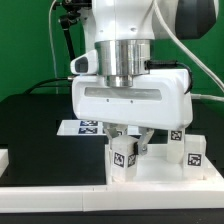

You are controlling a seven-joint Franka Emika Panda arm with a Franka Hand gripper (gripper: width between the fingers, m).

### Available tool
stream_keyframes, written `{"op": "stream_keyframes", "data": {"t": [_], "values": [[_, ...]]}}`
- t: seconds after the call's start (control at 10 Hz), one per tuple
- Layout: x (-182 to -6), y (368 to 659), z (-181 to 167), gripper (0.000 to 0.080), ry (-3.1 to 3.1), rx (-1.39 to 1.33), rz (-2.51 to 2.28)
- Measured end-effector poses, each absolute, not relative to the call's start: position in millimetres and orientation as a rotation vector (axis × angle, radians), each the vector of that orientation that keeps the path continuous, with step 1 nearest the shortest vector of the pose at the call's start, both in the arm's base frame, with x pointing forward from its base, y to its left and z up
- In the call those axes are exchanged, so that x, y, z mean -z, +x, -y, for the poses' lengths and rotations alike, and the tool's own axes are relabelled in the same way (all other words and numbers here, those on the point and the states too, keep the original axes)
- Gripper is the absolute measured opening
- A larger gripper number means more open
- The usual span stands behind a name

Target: Assemble square table

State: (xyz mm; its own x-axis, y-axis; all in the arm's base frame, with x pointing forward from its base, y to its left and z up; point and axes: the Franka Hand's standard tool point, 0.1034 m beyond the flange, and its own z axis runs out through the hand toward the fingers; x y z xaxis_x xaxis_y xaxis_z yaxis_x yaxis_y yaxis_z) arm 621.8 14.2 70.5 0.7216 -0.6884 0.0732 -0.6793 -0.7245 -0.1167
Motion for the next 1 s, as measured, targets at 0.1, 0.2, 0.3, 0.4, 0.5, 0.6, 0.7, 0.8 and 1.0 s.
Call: {"op": "stream_keyframes", "data": {"t": [0.1,0.2,0.3,0.4,0.5,0.6,0.7,0.8,1.0], "values": [[-69.7,620.9,-12.4,0.0292,-2.779,0.163,-1.264],[-69.6,620.9,-12.3,0.0292,-2.743,0.159,-1.333],[-69.2,620.9,-12.1,0.0292,-2.672,0.153,-1.461],[-69.1,621.0,-12.1,0.0292,-2.603,0.147,-1.573],[-69.1,621.6,-13.2,0.0292,-2.431,0.116,-1.820],[-69.3,621.8,-12.7,0.0291,-2.273,0.090,-2.005],[-70.9,623.5,-11.7,0.0291,-2.067,0.048,-2.188],[-71.2,624.1,-11.0,0.0291,-1.909,0.017,-2.301],[-70.2,623.9,-12.7,0.0291,-1.726,-0.005,-2.426]]}}
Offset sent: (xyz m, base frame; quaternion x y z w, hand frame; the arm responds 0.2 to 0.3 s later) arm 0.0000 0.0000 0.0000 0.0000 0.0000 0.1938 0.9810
